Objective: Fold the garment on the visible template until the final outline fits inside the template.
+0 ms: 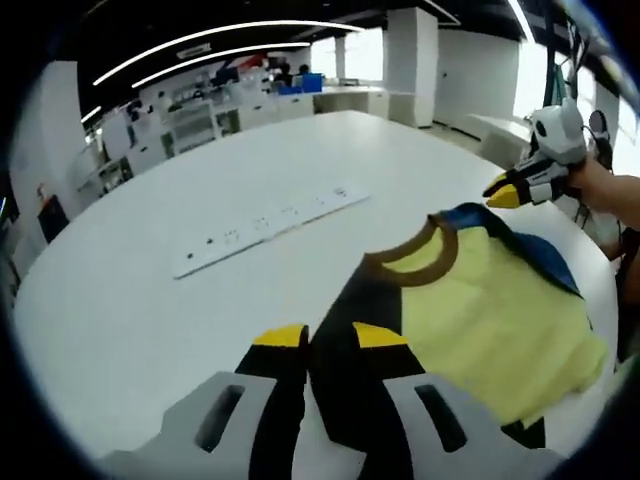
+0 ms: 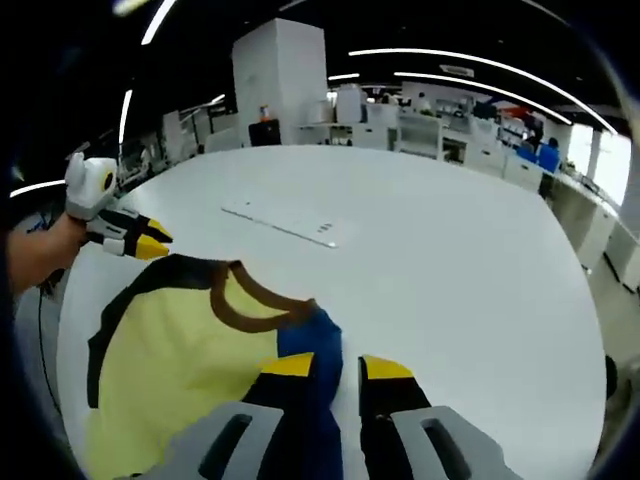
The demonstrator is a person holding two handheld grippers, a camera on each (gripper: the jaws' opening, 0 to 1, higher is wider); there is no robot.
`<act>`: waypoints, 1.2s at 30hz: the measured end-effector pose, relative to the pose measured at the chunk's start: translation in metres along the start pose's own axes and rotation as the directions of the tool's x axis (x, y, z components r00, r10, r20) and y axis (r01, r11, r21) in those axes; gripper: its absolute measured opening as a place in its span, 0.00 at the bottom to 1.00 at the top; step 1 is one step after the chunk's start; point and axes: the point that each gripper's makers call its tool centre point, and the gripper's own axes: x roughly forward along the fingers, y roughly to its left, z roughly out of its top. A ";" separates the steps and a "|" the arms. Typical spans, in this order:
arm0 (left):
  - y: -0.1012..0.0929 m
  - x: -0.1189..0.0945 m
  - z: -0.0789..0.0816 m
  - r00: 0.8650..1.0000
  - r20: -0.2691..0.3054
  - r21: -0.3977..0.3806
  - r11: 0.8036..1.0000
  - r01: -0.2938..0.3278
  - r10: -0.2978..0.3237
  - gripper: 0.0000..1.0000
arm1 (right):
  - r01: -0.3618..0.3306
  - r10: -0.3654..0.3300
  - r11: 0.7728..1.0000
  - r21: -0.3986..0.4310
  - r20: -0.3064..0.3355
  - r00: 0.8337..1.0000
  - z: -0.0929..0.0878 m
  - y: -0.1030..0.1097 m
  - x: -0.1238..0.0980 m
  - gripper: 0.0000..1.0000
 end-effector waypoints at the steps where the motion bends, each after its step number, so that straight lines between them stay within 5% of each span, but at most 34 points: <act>1: -0.001 -0.001 0.001 1.000 0.007 -0.006 1.000 0.002 -0.002 0.21 | 0.000 0.000 1.000 0.000 0.006 1.000 0.001 0.001 -0.001 0.23; 14: -0.024 -0.029 0.009 0.997 0.071 -0.045 0.998 0.042 -0.039 0.51 | -0.003 -0.001 0.999 0.045 0.084 0.996 0.003 0.011 -0.034 0.37; 36: -0.044 -0.082 0.000 0.992 0.123 -0.057 0.997 0.047 -0.040 0.51 | -0.031 0.020 0.997 0.067 0.151 0.988 -0.006 0.045 -0.085 0.37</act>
